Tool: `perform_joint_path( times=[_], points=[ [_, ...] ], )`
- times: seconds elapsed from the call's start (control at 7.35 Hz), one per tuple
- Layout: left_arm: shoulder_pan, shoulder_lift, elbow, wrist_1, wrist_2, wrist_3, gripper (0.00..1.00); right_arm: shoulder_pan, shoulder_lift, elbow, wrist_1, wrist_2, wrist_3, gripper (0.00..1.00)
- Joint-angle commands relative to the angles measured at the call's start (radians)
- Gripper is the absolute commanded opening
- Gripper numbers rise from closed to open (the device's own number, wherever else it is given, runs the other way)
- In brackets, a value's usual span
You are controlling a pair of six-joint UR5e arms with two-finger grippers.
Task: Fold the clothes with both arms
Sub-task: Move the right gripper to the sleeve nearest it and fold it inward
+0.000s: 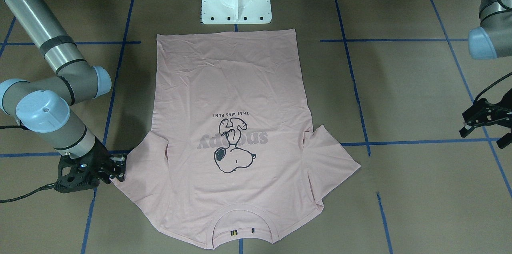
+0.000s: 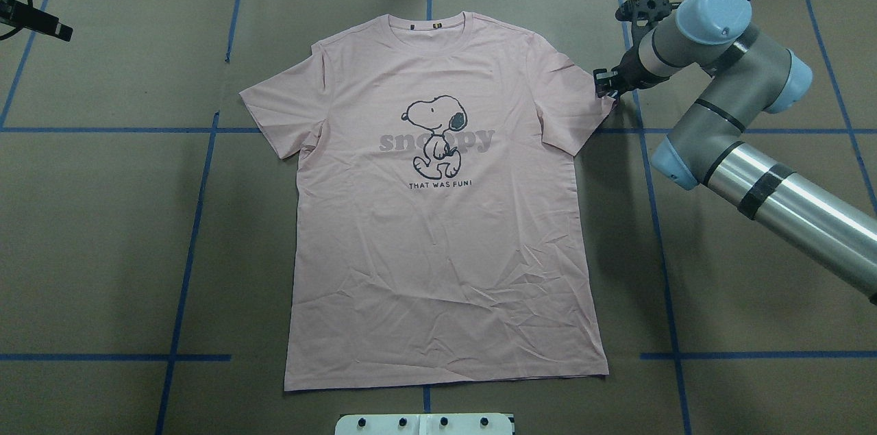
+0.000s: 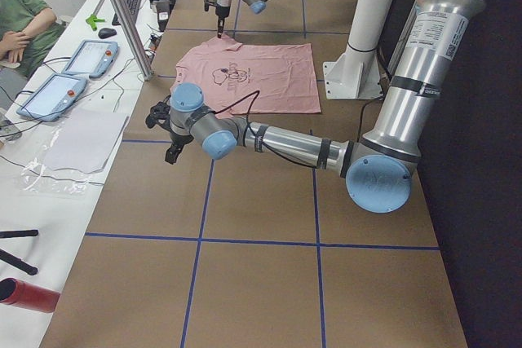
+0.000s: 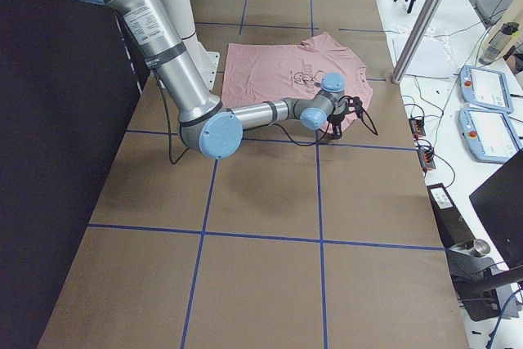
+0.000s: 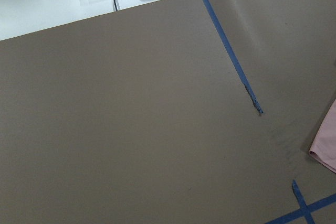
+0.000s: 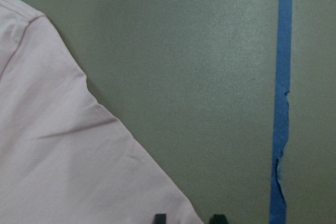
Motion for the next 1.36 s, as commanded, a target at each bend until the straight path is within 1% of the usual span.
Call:
perform_joint_path(
  times=[0.0, 0.27, 0.41, 0.68, 0.82, 0.95, 1.09, 1.22],
  points=[
    [0.000, -0.002, 0.000, 0.001, 0.000, -0.001, 1.00, 0.001, 0.000, 0.012, -0.003, 0.021, 0.000, 0.00],
    [0.000, -0.002, 0.000, 0.001, 0.000, -0.003, 1.00, 0.002, 0.001, 0.073, -0.001, 0.036, 0.009, 0.00],
    [0.000, -0.002, 0.000, 0.000, 0.000, -0.001, 1.00, 0.000, 0.023, 0.099, -0.003, 0.038, 0.017, 0.00],
    [0.000, -0.002, 0.000, 0.000, 0.000, -0.001, 1.00, -0.058, 0.113, 0.091, -0.018, 0.033, 0.018, 0.00],
    [0.000, 0.002, 0.002, 0.000, 0.000, -0.001, 1.00, -0.083, 0.192, 0.075, -0.103, 0.013, 0.017, 0.00],
    [0.000, 0.002, 0.000, 0.000, 0.000, -0.001, 1.00, -0.107, 0.286, 0.019, -0.166, -0.044, 0.017, 0.00],
    [-0.002, 0.002, -0.003, -0.002, 0.000, -0.003, 1.00, -0.118, 0.360, -0.074, -0.165, -0.072, 0.017, 0.00],
    [0.000, 0.000, -0.003, -0.002, 0.000, -0.006, 1.00, -0.121, 0.365, -0.092, -0.164, -0.083, 0.015, 0.00]
  ],
)
